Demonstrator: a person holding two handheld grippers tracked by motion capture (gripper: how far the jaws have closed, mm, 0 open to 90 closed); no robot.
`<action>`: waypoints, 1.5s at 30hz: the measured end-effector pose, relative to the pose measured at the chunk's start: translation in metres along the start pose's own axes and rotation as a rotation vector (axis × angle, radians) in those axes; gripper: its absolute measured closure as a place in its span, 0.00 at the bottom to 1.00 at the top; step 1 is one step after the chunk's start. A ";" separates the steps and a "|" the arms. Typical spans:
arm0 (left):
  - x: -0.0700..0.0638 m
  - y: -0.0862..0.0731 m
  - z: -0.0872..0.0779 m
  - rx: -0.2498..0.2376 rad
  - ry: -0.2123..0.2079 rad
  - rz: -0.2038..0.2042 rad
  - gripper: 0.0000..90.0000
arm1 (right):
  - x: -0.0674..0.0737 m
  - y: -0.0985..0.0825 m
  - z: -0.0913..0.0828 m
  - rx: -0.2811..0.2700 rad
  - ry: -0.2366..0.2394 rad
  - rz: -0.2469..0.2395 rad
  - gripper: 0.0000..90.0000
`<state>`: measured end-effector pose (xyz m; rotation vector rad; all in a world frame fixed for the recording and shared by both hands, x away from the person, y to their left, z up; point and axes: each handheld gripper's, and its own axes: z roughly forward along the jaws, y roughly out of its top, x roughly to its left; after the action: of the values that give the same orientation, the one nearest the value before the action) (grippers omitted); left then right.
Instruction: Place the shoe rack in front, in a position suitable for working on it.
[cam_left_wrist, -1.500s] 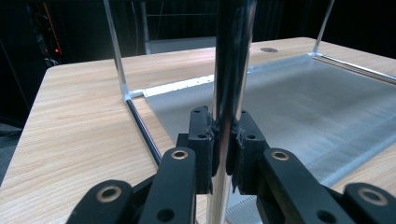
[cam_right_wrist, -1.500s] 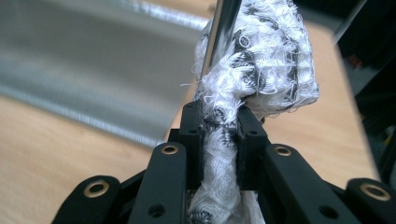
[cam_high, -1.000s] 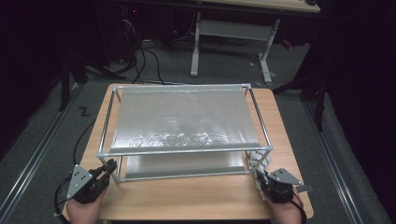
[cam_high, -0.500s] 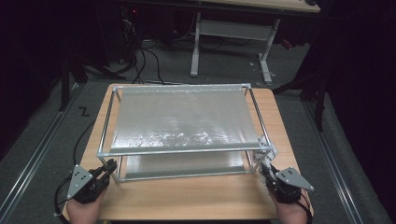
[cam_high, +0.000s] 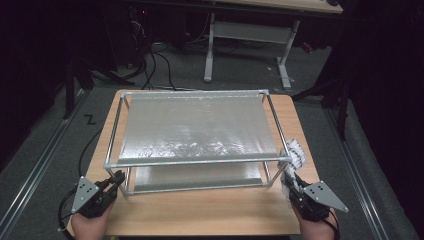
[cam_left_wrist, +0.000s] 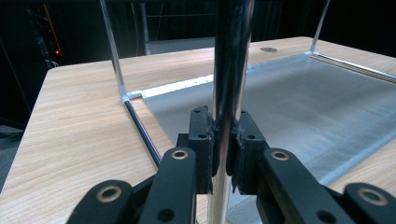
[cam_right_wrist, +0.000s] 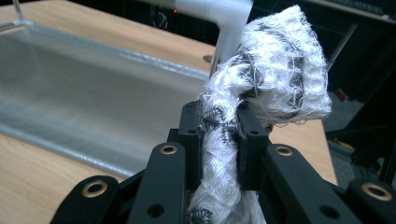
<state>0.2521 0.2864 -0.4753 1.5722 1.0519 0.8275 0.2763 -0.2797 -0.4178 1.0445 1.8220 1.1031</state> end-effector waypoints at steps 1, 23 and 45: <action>0.000 0.000 0.000 0.000 0.000 -0.001 0.89 | 0.000 -0.001 0.001 0.007 0.003 -0.001 0.85; 0.001 0.000 0.000 0.000 -0.006 -0.004 0.89 | 0.000 -0.056 0.052 0.305 0.145 0.014 0.85; -0.001 0.000 0.000 0.005 0.010 0.008 0.89 | -0.034 -0.047 0.048 0.186 -0.042 0.155 0.83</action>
<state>0.2511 0.2853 -0.4756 1.5788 1.0565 0.8399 0.3196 -0.3093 -0.4715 1.3271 1.8621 1.0059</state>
